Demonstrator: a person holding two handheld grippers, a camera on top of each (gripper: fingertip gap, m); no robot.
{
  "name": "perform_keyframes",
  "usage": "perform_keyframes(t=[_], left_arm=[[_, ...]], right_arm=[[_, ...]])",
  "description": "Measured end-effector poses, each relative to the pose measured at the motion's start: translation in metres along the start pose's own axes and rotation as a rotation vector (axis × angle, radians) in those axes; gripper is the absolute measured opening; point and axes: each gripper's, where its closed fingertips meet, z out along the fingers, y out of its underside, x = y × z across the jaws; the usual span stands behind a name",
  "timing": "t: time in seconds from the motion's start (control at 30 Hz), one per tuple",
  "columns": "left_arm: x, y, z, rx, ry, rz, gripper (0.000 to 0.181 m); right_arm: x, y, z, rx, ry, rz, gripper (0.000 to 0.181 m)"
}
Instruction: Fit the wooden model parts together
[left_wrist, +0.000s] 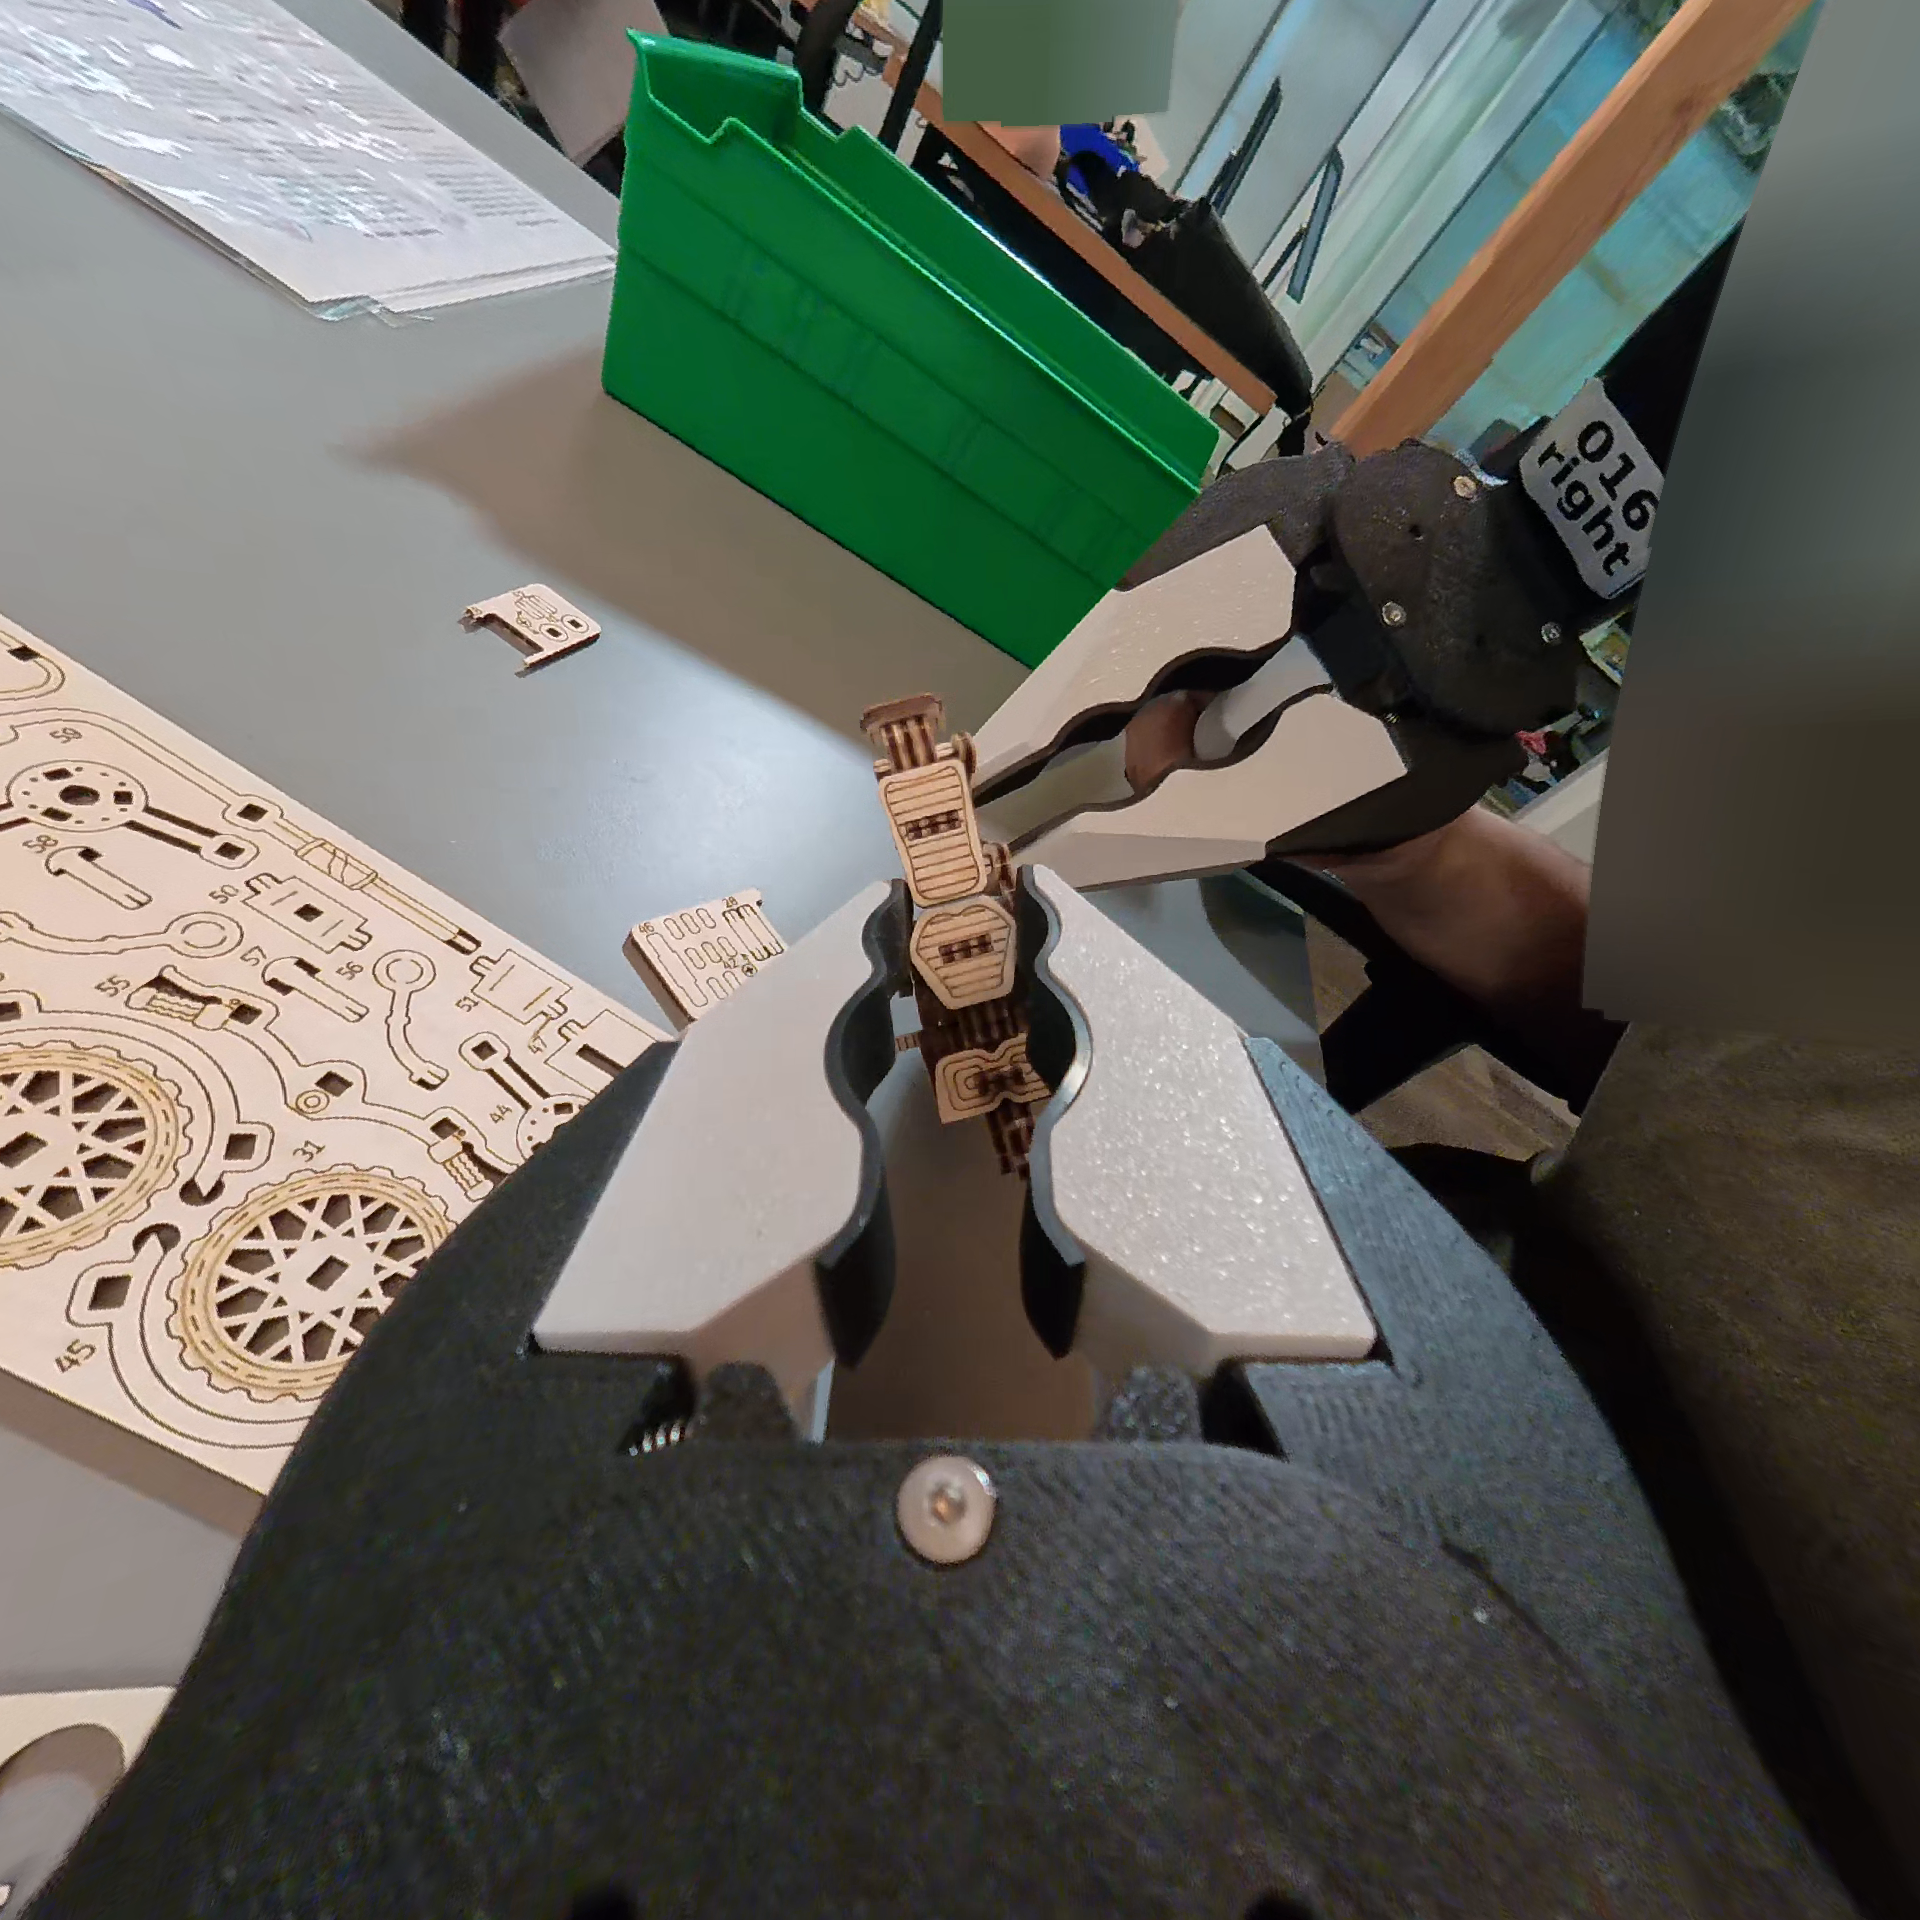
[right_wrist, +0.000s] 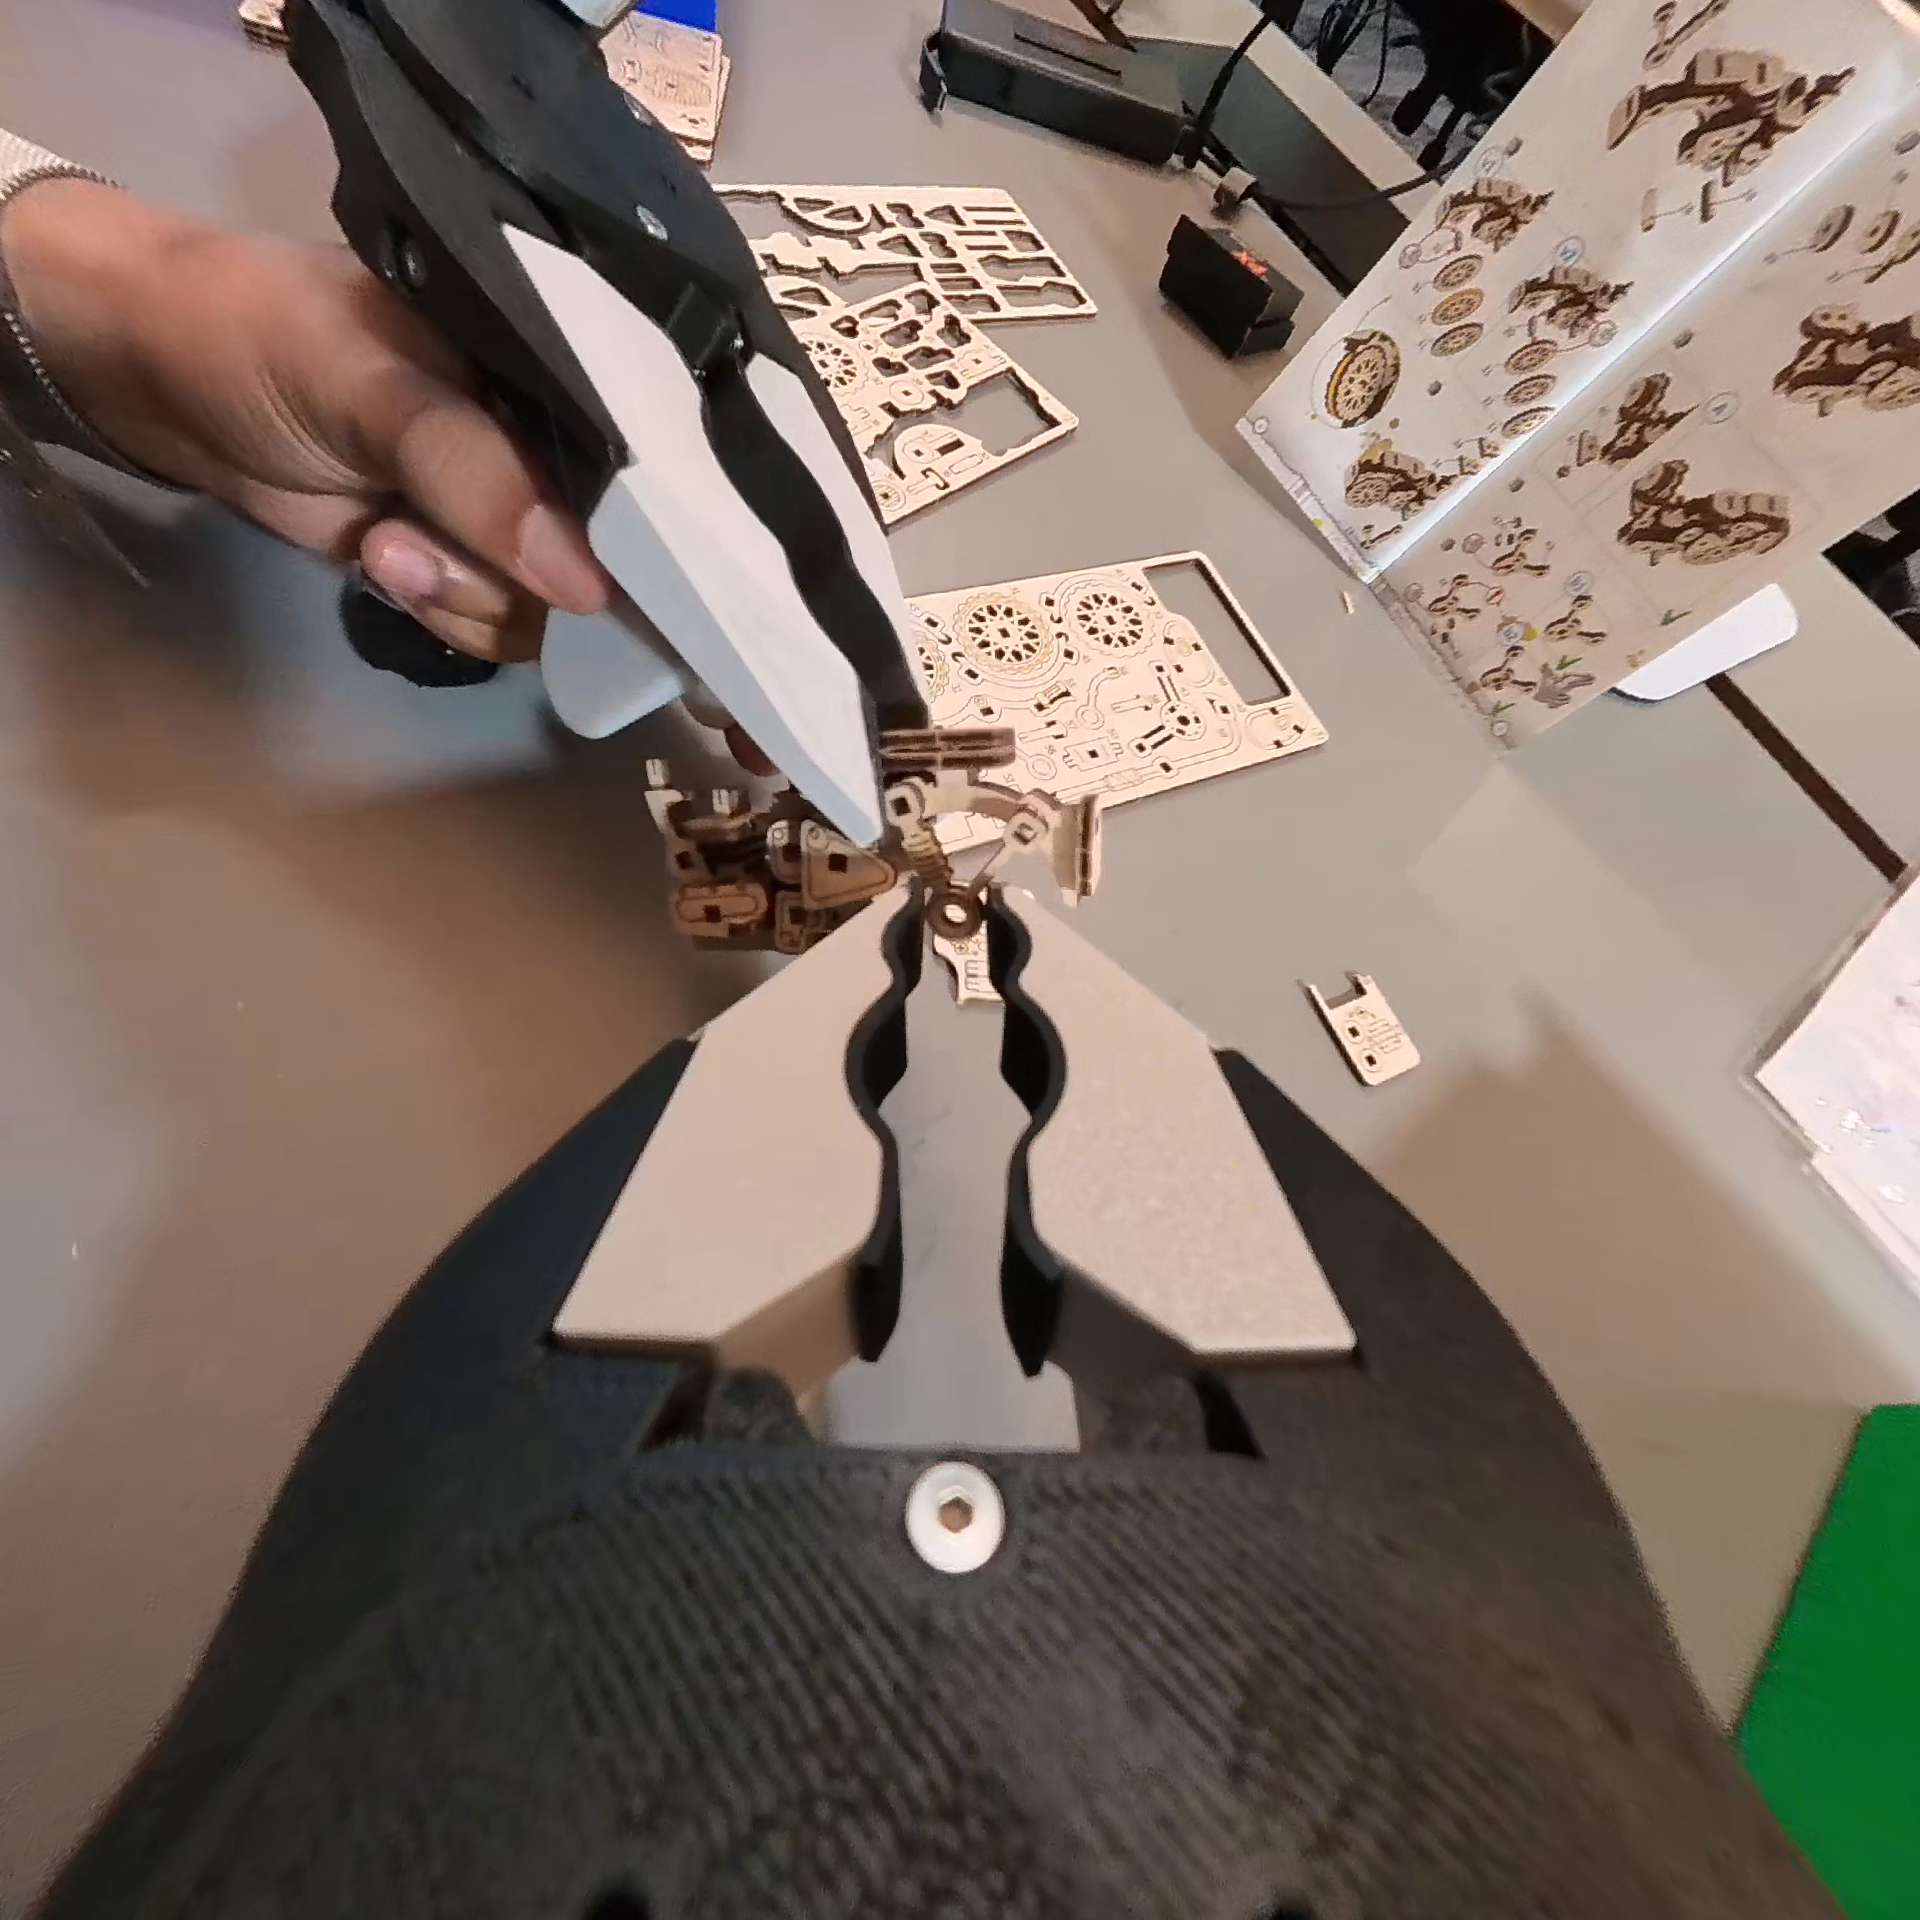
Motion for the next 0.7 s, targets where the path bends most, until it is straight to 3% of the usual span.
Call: perform_keyframes(t=[0.03,0.27,0.5,0.7], left_arm=[[-0.001,0.000,0.000,-0.002,-0.003,-0.002,0.017],[-0.002,0.004,0.001,-0.032,-0.003,-0.017,0.018],[0.003,0.038,-0.002,-0.232,0.115,-0.233,0.021],[0.006,0.046,-0.007,-0.317,0.083,-0.146,0.029]], right_arm=[[0.000,0.000,0.000,-0.003,0.002,-0.004,0.009],[-0.002,0.004,0.001,-0.026,-0.005,-0.010,0.009],[-0.026,0.022,0.011,-0.121,-0.156,0.031,0.009],[-0.037,0.028,0.013,-0.136,-0.264,0.139,0.009]])
